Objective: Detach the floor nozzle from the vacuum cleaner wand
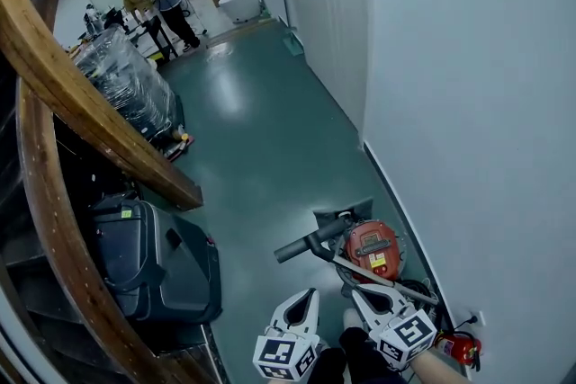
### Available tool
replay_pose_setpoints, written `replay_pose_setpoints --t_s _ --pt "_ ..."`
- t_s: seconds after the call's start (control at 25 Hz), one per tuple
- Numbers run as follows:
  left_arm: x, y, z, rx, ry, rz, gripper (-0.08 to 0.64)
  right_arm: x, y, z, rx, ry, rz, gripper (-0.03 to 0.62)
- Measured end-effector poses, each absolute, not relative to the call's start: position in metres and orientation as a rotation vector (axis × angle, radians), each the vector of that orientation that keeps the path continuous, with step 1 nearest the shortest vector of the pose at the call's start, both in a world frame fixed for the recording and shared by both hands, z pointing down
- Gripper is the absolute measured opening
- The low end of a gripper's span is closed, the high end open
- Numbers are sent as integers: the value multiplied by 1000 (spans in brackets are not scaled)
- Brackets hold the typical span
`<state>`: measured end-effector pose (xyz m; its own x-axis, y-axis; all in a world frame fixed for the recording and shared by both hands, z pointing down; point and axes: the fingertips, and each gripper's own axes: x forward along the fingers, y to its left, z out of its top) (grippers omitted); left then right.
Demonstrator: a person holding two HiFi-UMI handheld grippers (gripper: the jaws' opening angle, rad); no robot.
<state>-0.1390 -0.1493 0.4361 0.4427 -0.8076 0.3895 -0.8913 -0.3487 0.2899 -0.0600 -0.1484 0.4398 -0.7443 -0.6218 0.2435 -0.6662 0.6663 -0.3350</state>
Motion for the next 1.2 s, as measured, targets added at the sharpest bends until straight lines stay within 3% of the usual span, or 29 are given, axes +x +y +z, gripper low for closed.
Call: replay_pose_setpoints --t_s 1.2 --pt "-147 -209 642 1988 -1383 259 5 -72 -205 647 905 -2545 502 18"
